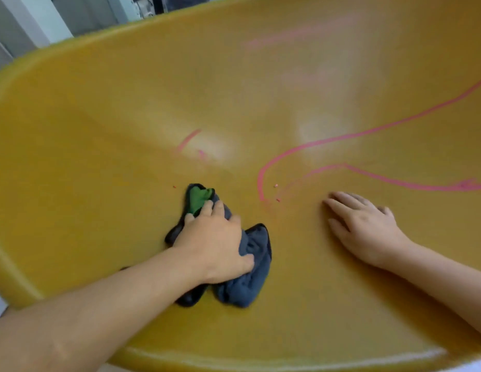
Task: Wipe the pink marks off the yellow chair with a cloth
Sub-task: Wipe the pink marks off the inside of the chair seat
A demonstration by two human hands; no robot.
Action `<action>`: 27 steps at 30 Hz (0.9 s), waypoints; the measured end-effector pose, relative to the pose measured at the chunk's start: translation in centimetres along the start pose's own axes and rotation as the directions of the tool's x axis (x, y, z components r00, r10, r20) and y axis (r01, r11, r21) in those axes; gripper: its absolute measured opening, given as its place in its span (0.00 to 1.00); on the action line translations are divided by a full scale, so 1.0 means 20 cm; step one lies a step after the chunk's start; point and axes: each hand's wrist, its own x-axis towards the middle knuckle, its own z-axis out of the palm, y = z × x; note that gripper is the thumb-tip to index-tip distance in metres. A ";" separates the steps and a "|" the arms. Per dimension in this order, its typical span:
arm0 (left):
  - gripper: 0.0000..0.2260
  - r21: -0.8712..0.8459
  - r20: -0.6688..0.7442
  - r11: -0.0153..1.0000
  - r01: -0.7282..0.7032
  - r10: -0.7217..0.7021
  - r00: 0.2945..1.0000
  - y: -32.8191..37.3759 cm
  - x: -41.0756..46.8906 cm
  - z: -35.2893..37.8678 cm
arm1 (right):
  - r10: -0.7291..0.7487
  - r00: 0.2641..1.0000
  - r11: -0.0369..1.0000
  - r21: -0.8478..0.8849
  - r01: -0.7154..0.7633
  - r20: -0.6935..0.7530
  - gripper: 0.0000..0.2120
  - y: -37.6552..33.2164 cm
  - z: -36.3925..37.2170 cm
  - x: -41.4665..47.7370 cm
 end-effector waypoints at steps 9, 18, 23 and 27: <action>0.29 -0.194 -0.448 0.784 -0.589 0.464 0.764 0.45 0.44 0.01 | 0.180 0.947 0.913 0.403 -0.060 -0.266 0.19 0.09 0.02 0.05; 0.25 -0.210 -0.509 0.972 -0.103 -0.019 0.860 -0.06 0.63 -0.08 | 0.221 0.955 0.895 0.431 -0.118 -0.198 0.17 0.03 0.02 0.04; 0.20 -0.168 -0.486 0.730 -0.663 0.523 0.700 0.46 0.41 0.05 | 0.234 0.921 0.867 0.496 -0.053 -0.310 0.13 0.06 0.02 0.02; 0.20 0.097 -0.477 0.933 -0.346 0.348 0.807 -0.20 0.58 -0.13 | -0.103 0.970 0.965 0.213 0.151 -0.219 0.15 0.02 0.03 -0.02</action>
